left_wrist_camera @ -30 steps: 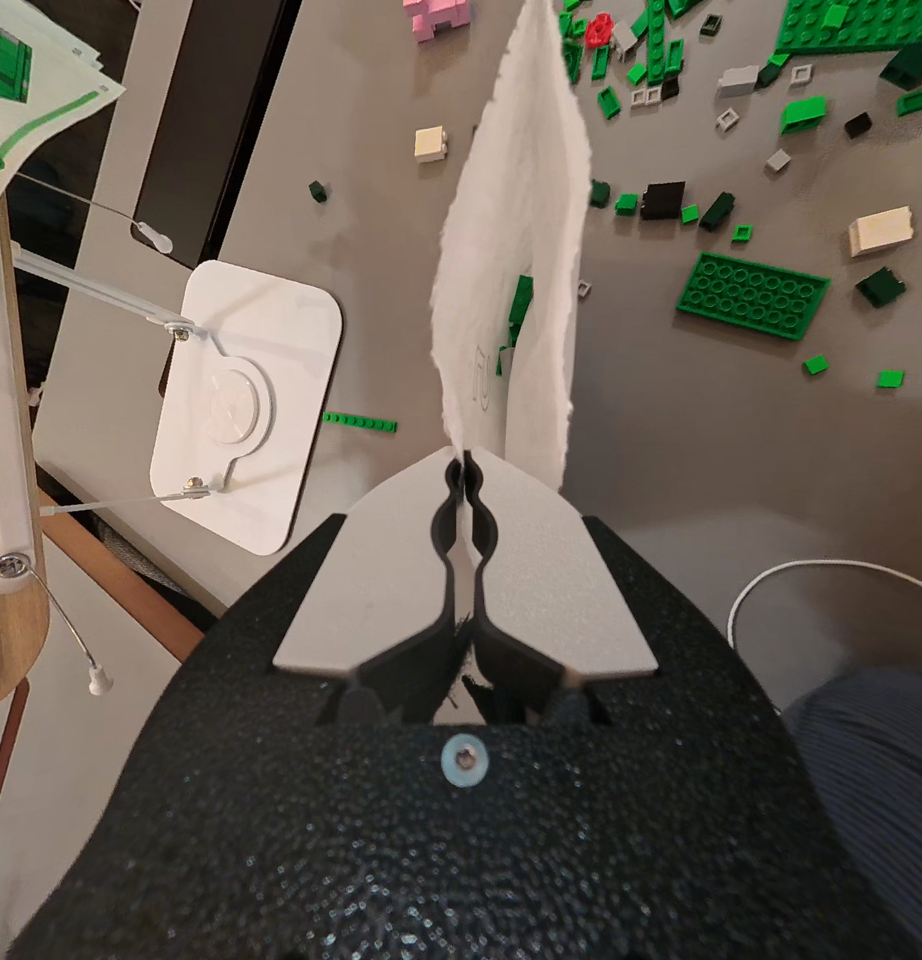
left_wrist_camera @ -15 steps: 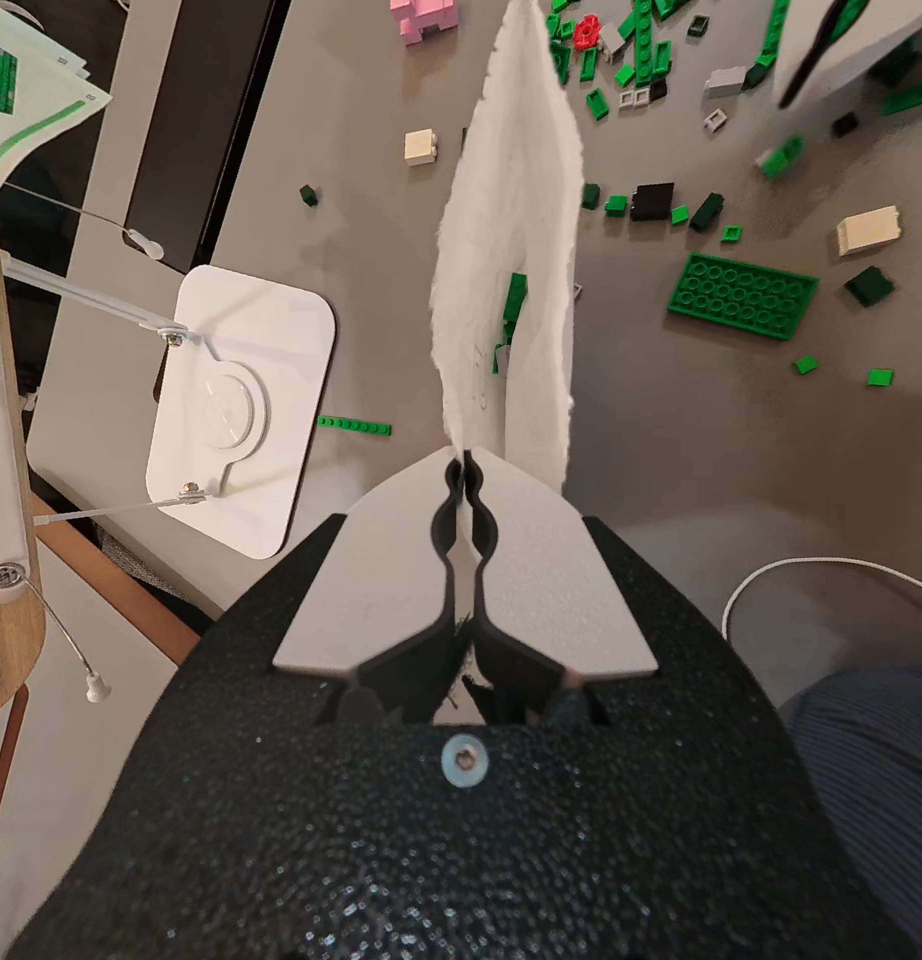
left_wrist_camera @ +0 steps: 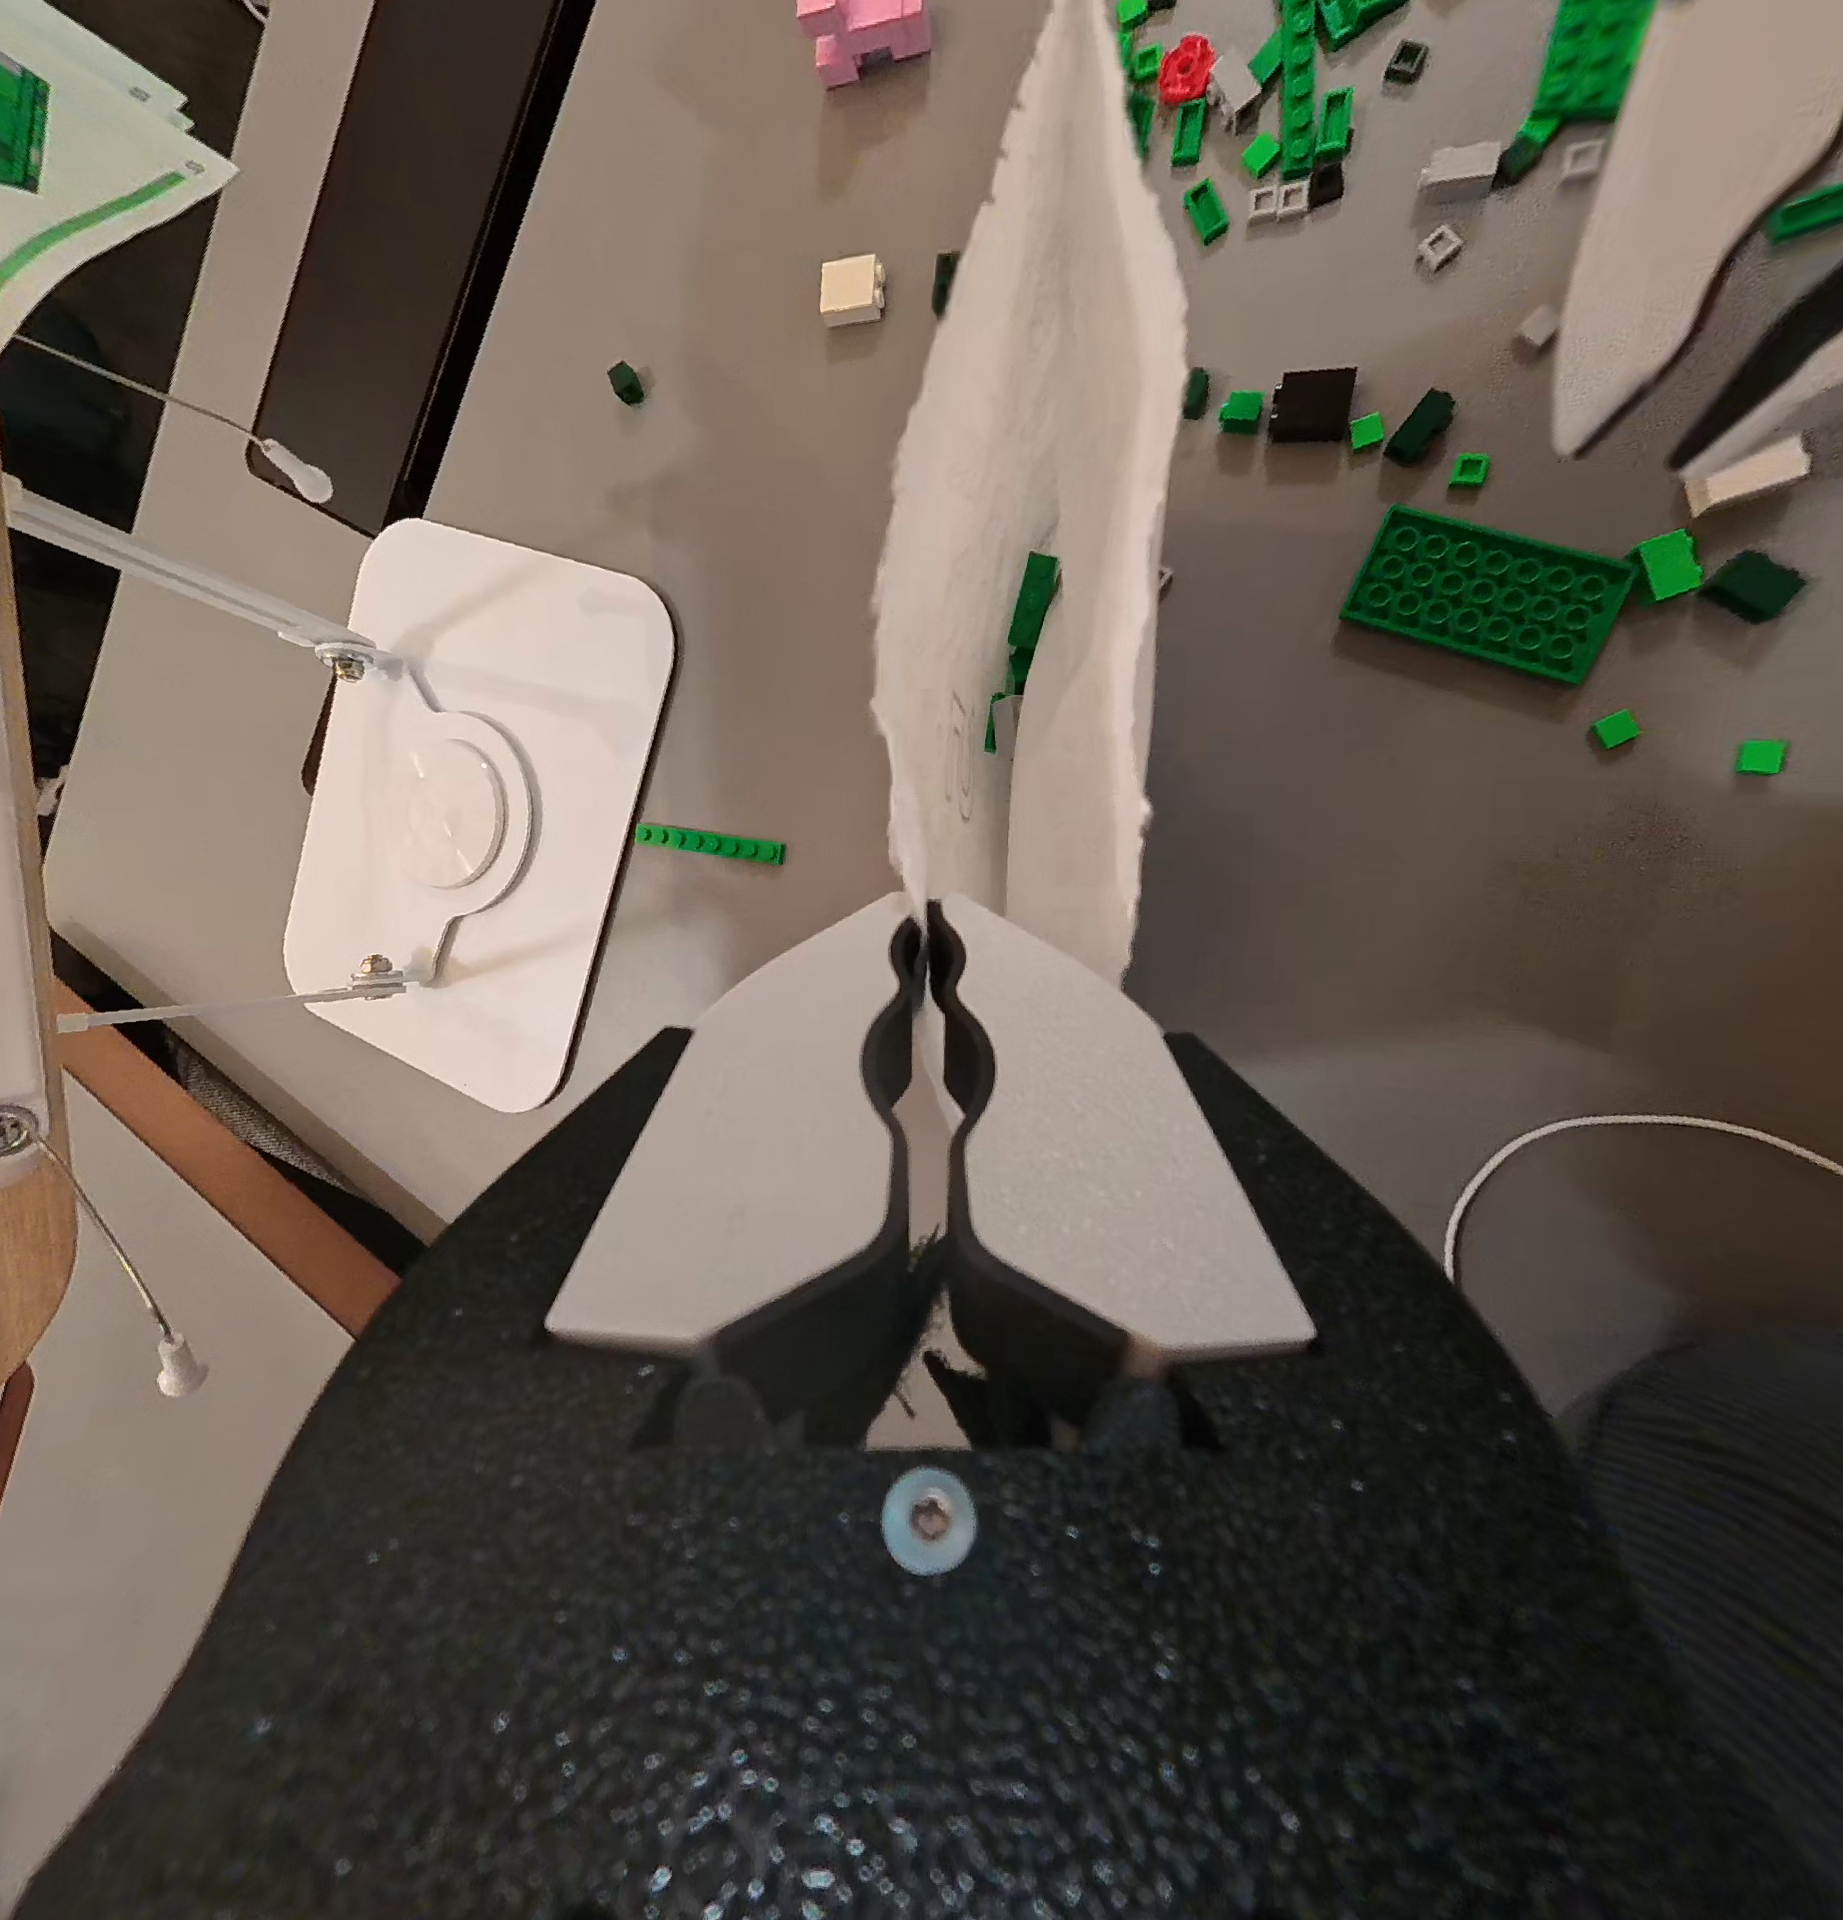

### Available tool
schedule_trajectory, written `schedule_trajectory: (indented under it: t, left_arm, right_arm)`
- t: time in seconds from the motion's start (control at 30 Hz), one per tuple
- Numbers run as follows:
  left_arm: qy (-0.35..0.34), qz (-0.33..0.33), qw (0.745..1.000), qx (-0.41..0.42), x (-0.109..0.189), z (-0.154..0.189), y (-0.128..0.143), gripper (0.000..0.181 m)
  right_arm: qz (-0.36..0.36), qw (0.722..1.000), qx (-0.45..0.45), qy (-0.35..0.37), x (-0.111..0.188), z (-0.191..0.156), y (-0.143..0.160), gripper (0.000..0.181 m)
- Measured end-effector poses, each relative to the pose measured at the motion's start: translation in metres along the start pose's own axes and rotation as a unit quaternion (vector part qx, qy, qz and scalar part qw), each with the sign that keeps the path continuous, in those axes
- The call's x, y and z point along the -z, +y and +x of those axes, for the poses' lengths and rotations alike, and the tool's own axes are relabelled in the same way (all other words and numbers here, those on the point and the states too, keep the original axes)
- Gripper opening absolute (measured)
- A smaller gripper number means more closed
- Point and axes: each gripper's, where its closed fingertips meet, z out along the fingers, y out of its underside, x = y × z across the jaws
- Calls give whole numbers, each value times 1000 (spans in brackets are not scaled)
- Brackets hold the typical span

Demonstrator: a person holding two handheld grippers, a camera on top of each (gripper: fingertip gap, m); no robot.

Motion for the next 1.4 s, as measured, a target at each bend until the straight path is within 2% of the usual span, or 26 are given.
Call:
schedule_trajectory:
  t: [0.07,0.13,0.27,0.37,0.53,0.67,0.97,1.23,1.4]
  left_arm:
    - [1,-1,1000,-2,-1,1,-1,0]
    - [1,-3,1000,-6,-1,2,-2,0]
    - [3,2,1000,-13,1,5,-5,0]
    - [5,0,1000,-14,0,6,-5,0]
    - [6,3,1000,-15,1,7,-5,0]
    - [7,1,1000,-14,0,6,-5,0]
    - [9,0,1000,-14,0,7,-5,0]
    - [12,-1,1000,-13,0,8,-5,0]
    - [13,0,1000,-14,-1,8,-5,0]
  right_arm:
    - [-53,997,-29,-40,-13,-20,27,20]
    - [-54,994,-53,-77,-23,-39,34,24]
    - [-101,994,-34,-39,-36,-42,53,22]
    - [-96,992,-41,-64,-38,-49,52,18]
    - [-94,993,-24,-67,-36,-52,51,22]
    - [-95,990,-6,-99,-39,-65,49,23]
    - [-117,993,0,-33,-34,-42,59,27]
    - [-125,991,-2,-52,-44,-40,62,12]
    - [-120,991,-1,-52,-44,-40,61,12]
